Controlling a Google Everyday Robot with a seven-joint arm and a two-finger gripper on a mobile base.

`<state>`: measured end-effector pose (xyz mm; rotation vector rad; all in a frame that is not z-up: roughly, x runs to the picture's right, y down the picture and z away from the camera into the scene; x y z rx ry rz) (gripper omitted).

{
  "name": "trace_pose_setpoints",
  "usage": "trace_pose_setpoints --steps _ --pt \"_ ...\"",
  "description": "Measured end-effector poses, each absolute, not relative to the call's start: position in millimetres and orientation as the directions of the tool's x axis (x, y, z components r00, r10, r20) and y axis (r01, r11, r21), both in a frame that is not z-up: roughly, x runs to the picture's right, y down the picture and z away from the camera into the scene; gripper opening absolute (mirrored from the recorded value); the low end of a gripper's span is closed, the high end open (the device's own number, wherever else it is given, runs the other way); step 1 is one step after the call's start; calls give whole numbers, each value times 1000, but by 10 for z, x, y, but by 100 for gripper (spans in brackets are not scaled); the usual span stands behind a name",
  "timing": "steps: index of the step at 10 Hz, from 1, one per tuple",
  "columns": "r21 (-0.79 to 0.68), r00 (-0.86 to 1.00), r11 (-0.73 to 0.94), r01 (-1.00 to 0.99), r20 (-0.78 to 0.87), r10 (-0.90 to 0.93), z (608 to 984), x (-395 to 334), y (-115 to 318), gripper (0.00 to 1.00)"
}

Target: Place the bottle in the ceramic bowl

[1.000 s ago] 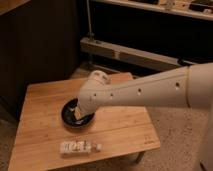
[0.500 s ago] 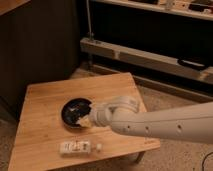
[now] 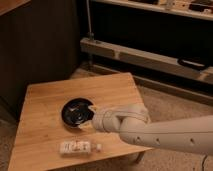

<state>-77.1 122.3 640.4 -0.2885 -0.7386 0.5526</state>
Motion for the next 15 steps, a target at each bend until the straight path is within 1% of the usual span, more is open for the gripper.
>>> trace_pose_setpoints --steps 2,4,7,9,12,15 --pt "-411 629 859 -304 590 505 6446 -412 1210 65" --pt "-391 637 889 -238 628 447 6579 239 1132 65" --pt "-381 628 903 -199 658 416 6767 1184 1064 65" --pt "-379 621 907 -185 670 407 6737 1552 1012 65" --pt "-380 603 913 -149 697 388 6612 1567 1074 65" --pt "-389 577 915 -108 725 376 6450 1121 1223 65"
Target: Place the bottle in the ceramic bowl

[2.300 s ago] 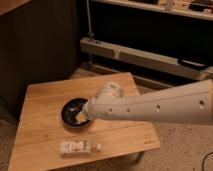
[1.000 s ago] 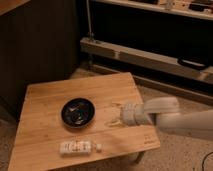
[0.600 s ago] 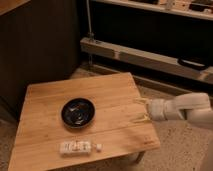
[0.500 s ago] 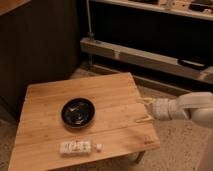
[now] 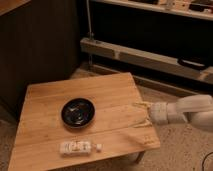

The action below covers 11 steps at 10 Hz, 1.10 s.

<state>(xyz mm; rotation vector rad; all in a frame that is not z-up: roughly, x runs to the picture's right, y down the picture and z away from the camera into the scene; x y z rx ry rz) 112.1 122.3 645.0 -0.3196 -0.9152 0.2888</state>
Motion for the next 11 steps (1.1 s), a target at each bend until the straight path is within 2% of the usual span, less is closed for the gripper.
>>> trace_pose_setpoints --steps 4,6,9,11 --pt "-427 549 904 -5 754 359 6348 -112 1406 65" --pt "-459 544 887 51 758 360 6279 -821 1629 65" --pt "-506 573 856 105 734 364 6230 -1490 2035 65" --pt "-535 617 839 102 695 368 6247 -1644 2234 65"
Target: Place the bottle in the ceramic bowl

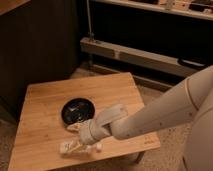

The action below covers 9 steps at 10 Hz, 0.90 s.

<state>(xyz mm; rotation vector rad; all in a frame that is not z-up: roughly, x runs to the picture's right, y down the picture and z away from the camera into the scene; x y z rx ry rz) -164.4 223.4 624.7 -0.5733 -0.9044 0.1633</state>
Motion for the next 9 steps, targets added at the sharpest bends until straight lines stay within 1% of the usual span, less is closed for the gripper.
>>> trace_pose_setpoints --steps 2,4,7,9 --pt "-546 652 835 66 657 378 6292 -1591 2310 65" --pt "-532 670 846 25 637 381 6355 -1437 2265 65" --pt "-506 647 862 -19 651 397 6288 -1247 2169 65" --pt "-515 635 857 -9 659 403 6406 -1244 2171 65"
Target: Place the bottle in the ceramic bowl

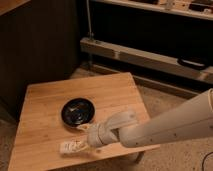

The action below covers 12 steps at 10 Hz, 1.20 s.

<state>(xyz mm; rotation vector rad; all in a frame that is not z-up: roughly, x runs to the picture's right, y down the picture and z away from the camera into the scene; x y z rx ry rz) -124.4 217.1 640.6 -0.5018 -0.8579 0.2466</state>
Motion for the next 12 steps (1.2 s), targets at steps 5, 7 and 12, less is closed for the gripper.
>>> trace_pose_setpoints --steps 5,7,12 --pt "-563 678 826 -9 604 419 7186 -1215 2430 65" --pt "-577 699 816 -29 572 430 7298 -1067 2513 65" --pt "-583 718 810 -66 536 444 7073 -653 2530 65"
